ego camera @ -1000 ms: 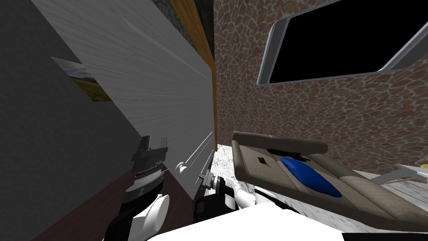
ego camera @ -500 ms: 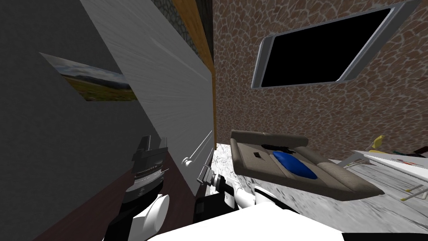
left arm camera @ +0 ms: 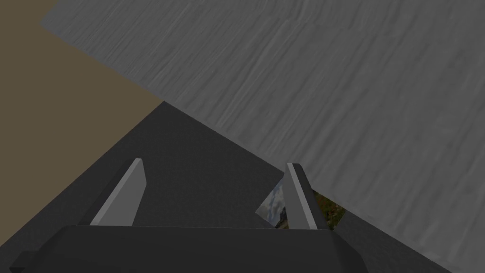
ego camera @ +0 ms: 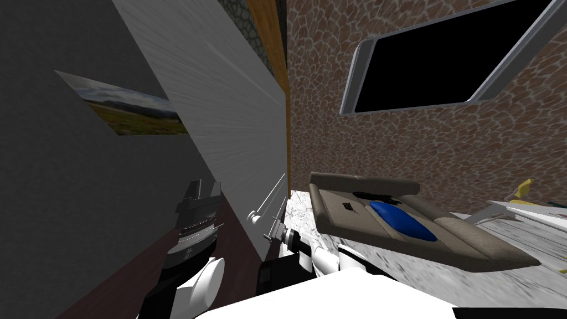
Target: Push the door open
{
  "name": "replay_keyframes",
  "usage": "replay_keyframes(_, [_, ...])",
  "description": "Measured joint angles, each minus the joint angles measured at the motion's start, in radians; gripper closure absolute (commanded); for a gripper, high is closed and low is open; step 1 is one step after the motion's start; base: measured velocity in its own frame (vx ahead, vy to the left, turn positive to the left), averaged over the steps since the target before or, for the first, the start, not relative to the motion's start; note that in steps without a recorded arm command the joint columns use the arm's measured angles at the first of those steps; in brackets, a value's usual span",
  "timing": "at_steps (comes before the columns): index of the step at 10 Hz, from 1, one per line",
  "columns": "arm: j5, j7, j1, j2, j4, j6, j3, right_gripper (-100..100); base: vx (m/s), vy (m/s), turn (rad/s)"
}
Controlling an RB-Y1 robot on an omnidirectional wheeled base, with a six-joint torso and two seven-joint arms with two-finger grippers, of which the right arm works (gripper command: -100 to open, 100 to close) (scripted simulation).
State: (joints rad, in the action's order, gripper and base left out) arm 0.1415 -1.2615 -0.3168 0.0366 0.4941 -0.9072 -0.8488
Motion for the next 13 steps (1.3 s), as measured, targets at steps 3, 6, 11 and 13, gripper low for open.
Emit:
replay_keyframes(3, [-0.001, -0.003, -0.005, -0.02, 0.004, 0.014, 0.005, -100, 0.073, 0.148, 0.017])
replay_keyframes(6, [-0.003, -0.008, -0.014, -0.045, -0.024, 0.004, 0.009, 100, 0.004, 0.011, 0.0])
replay_keyframes(11, [-0.003, -0.007, -0.014, -0.044, -0.023, 0.005, 0.009, -100, -0.014, -0.012, -0.018])
replay_keyframes(13, [-0.009, -0.011, -0.013, -0.019, -0.029, -0.005, 0.018, -100, -0.117, -0.029, -0.097])
